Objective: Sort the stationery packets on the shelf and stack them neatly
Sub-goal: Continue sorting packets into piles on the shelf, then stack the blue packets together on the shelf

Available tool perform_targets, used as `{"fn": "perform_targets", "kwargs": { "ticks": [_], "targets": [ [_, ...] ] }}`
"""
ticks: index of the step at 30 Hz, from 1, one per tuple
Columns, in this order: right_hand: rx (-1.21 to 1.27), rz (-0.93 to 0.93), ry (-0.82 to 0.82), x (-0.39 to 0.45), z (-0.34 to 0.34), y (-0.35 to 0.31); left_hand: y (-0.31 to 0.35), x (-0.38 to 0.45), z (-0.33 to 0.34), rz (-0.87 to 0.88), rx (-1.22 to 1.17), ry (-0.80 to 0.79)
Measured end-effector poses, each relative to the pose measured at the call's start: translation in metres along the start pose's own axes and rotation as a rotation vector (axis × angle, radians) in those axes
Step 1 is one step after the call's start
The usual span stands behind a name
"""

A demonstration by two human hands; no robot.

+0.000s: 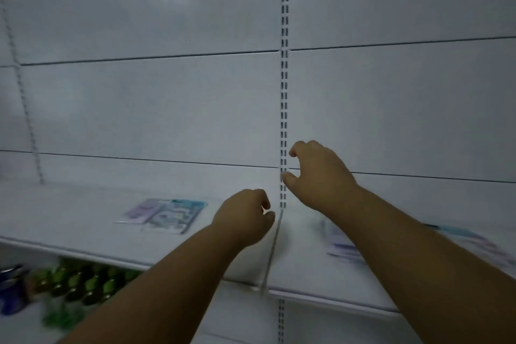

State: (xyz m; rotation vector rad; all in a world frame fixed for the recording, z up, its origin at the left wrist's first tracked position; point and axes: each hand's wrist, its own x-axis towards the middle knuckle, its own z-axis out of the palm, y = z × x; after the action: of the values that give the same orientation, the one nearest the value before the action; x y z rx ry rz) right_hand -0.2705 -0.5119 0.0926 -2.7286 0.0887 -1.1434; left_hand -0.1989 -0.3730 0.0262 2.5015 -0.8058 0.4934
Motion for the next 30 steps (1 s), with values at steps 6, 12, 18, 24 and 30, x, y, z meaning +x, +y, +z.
{"fn": "perform_targets", "kwargs": {
  "ticks": [6, 12, 18, 24, 30],
  "targets": [
    [0.037, -0.123, -0.073, 0.032, 0.076, -0.153, -0.164, -0.042, -0.068, -0.14, 0.14, 0.065],
    [0.028, -0.107, -0.186, 0.054, 0.126, -0.213, -0.247, -0.036, -0.088, -0.212, 0.172, 0.057],
    [-0.015, -0.106, -0.264, 0.075, 0.169, -0.214, -0.294, 0.006, -0.072, -0.386, 0.363, -0.031],
    [-0.033, -0.05, -0.356, 0.091, 0.205, -0.201, -0.315, 0.044, -0.052, -0.491, 0.395, -0.203],
    [-0.068, 0.037, -0.363, 0.091, 0.224, -0.196, -0.325, 0.068, -0.052, -0.449, 0.242, -0.271]
  ]
}}
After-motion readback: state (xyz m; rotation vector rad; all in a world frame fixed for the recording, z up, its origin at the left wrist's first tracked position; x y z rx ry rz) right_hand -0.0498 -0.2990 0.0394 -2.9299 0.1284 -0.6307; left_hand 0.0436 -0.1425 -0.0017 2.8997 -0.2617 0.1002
